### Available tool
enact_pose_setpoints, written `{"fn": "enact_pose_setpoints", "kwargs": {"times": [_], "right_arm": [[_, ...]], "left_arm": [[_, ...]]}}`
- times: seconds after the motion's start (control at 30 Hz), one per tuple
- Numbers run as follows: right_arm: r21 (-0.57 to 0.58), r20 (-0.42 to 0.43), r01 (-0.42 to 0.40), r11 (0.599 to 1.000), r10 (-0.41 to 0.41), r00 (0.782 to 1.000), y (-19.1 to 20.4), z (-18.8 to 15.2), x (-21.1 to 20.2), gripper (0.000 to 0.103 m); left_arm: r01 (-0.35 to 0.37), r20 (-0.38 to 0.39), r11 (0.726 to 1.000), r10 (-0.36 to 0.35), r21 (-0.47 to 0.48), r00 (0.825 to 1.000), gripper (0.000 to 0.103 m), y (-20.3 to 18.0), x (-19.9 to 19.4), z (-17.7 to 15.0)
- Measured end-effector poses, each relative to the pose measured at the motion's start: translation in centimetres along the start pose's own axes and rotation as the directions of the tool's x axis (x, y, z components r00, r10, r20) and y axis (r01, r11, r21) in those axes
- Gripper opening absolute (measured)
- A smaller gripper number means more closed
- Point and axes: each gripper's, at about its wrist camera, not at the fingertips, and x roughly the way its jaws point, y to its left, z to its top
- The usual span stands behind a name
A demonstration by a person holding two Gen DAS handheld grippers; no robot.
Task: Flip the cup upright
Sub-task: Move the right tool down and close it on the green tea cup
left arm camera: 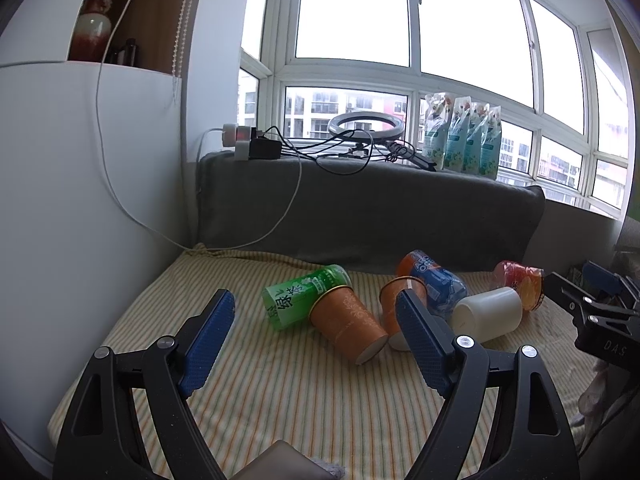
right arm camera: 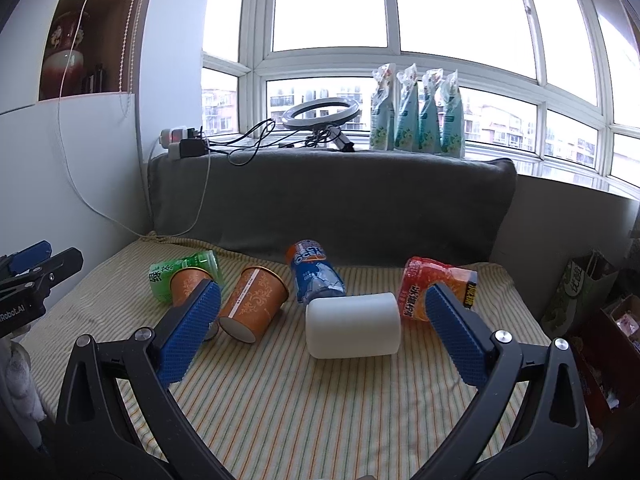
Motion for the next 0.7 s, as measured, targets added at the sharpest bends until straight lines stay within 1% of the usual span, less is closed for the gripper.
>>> {"fn": "enact_pose_setpoints", "kwargs": {"times": [0.1, 0.23, 0.47, 0.6, 0.67, 0.7], "right_arm": [[-0.035, -0.028, -0.054, 0.998, 0.053, 0.998, 0.5, 0.5, 1.3, 0.103], [-0.096, -0.082, -0.146, 0.985, 0.139, 0.987, 1.3, 1.4, 3.5, 0.103], [-0.212, -0.166, -0.251, 0.945, 0.218, 0.962, 3.4, 2.5, 7.4, 0.103], [-0.286, -0.229, -0.327, 0.901, 0.267, 0.936, 5.2, 3.0, 9.7, 0.102], [-0.313, -0.268, -0.367, 0.876, 0.289, 0.919, 6.0, 3.3, 10.8, 0.098], [-0.330, -0.296, -0.396, 0.857, 0.304, 0.905, 6.7, 3.5, 11.7, 0.097]], "left_arm": [[-0.003, -0.023, 1.000, 0.003, 0.000, 1.000, 0.083, 0.5, 0.4, -0.4], [-0.018, -0.054, 1.000, 0.017, -0.010, 0.998, 0.083, 1.5, 0.9, -1.1], [-0.048, -0.085, 0.999, 0.047, -0.011, 0.995, 0.083, 3.1, 1.4, -2.1], [-0.061, -0.103, 0.998, 0.059, -0.013, 0.993, 0.083, 3.9, 1.5, -2.7], [-0.063, -0.115, 0.998, 0.061, -0.018, 0.992, 0.083, 4.2, 1.7, -2.9], [-0.065, -0.121, 0.998, 0.062, -0.021, 0.991, 0.083, 4.5, 1.7, -3.1]]}}
